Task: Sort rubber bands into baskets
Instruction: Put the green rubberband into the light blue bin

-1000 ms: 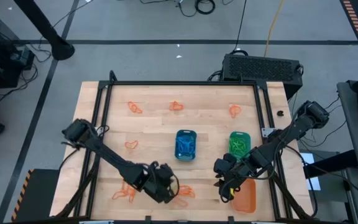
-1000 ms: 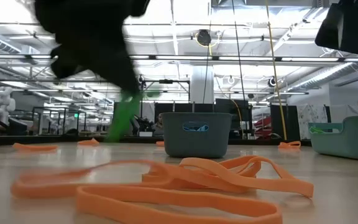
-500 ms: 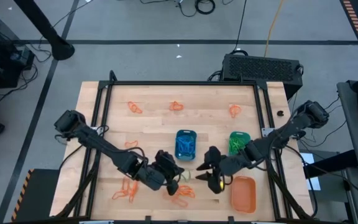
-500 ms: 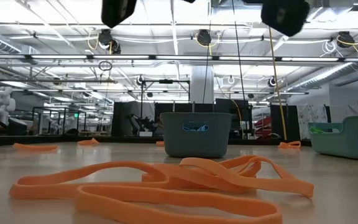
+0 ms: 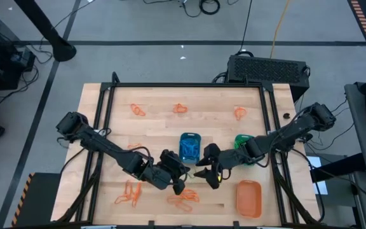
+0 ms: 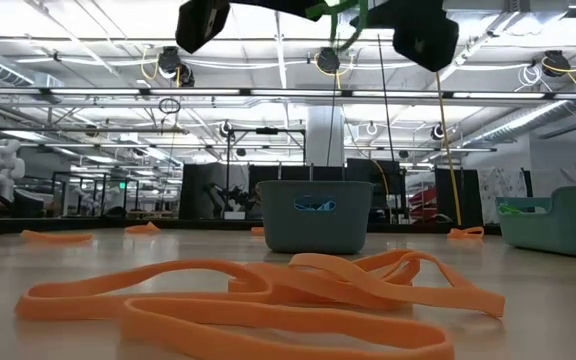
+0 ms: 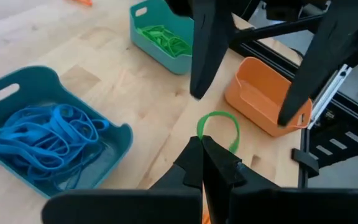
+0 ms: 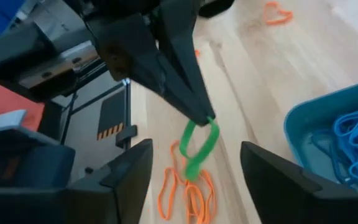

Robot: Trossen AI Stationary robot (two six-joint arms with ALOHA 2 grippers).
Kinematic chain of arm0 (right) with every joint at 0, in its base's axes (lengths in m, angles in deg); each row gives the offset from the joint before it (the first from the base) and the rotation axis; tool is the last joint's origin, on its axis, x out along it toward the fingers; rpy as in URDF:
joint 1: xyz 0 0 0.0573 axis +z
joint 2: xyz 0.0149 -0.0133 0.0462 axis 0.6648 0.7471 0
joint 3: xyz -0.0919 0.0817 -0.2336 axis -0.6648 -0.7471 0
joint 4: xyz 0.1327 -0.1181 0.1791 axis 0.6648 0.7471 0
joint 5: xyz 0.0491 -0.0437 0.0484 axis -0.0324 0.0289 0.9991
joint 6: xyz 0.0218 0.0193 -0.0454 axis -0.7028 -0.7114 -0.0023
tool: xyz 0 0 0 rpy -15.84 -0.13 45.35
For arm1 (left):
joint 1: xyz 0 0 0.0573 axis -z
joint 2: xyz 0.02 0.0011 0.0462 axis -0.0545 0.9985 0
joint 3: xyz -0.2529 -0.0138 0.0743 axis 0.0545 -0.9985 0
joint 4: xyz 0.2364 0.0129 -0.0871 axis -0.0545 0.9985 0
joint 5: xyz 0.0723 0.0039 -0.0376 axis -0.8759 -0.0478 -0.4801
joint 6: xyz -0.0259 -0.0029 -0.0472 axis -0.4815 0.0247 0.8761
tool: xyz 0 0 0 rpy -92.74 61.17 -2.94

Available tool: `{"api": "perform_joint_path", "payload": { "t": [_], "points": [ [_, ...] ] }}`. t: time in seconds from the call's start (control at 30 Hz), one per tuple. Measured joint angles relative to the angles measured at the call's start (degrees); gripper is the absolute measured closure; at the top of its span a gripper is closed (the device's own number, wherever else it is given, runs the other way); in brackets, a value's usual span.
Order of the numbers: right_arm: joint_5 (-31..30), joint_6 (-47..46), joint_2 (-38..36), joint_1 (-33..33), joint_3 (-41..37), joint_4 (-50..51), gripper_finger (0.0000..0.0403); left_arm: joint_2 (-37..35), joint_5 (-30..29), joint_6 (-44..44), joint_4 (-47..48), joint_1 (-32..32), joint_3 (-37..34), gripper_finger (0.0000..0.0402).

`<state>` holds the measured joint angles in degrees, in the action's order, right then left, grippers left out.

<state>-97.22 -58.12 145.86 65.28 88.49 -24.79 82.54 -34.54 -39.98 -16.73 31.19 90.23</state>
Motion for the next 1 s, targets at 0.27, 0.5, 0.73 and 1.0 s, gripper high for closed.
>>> {"api": "perform_joint_path", "payload": {
  "t": [0.27, 0.5, 0.73, 1.0],
  "points": [
    [4.59, -0.07, 0.08, -1.93, 0.00, 0.32, 0.0146, 0.00, 0.02, -3.11, -2.99, -1.54, 0.01, 0.0401],
    [4.59, 2.21, 0.08, -2.59, 0.00, 0.68, 0.0249, 0.00, 1.15, -4.73, -3.83, -2.33, 0.02, 0.0401],
    [4.72, 6.05, -0.47, -2.72, 0.00, 5.47, 0.0391, -0.01, 2.34, -5.70, -3.71, -2.30, 0.02, 0.0372],
    [4.27, 6.61, -6.30, -3.42, 0.02, 21.52, 0.0402, -0.02, 5.04, -5.99, -3.46, -2.70, 0.02, 0.0268]
  ]
}}
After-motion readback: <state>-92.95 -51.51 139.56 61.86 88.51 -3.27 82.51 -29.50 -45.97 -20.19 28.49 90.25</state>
